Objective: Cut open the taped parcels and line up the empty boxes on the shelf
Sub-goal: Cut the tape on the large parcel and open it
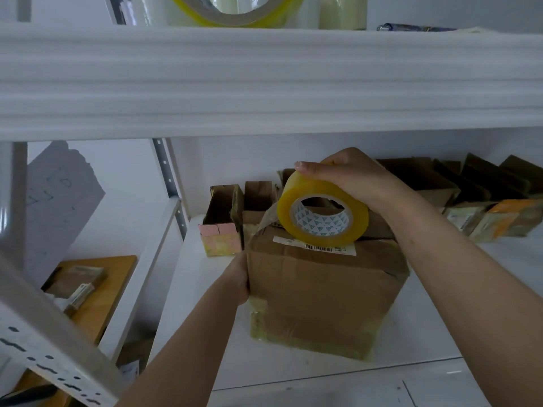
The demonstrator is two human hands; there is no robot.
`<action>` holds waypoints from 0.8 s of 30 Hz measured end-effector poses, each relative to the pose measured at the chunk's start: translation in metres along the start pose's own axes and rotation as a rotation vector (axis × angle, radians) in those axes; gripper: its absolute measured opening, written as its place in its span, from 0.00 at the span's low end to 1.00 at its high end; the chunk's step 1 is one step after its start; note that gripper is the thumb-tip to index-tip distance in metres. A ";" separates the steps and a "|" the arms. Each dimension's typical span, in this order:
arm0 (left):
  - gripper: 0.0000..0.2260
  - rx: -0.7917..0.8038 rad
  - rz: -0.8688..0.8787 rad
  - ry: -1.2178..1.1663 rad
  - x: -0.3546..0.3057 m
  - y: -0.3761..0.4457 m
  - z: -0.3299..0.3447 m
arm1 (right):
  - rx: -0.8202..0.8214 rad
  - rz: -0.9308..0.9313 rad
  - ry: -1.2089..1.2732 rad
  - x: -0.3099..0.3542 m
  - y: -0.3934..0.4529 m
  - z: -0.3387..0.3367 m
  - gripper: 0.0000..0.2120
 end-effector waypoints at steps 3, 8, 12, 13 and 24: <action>0.14 -0.078 0.105 0.142 -0.016 -0.006 -0.009 | 0.016 -0.001 0.019 0.002 0.001 0.000 0.33; 0.29 -0.074 0.794 0.433 -0.113 -0.063 -0.015 | 0.005 0.034 0.056 -0.004 0.007 -0.002 0.38; 0.37 0.111 0.943 0.908 -0.135 -0.069 0.023 | 0.040 0.051 0.245 -0.009 0.006 -0.007 0.16; 0.38 0.136 0.927 0.959 -0.133 -0.065 0.030 | 0.079 0.036 0.293 -0.012 0.004 -0.007 0.15; 0.41 0.183 0.794 1.035 -0.119 -0.050 0.038 | 0.087 0.053 0.650 -0.062 -0.005 -0.012 0.38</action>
Point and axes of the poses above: each hand's wrist, its own y-axis towards the middle knuckle, its own z-axis out of the palm, x = y × z, the point moved 9 cm from there along y, towards the middle knuckle, and after that the axes turned 15 degrees about y, right-handed, at the moved point
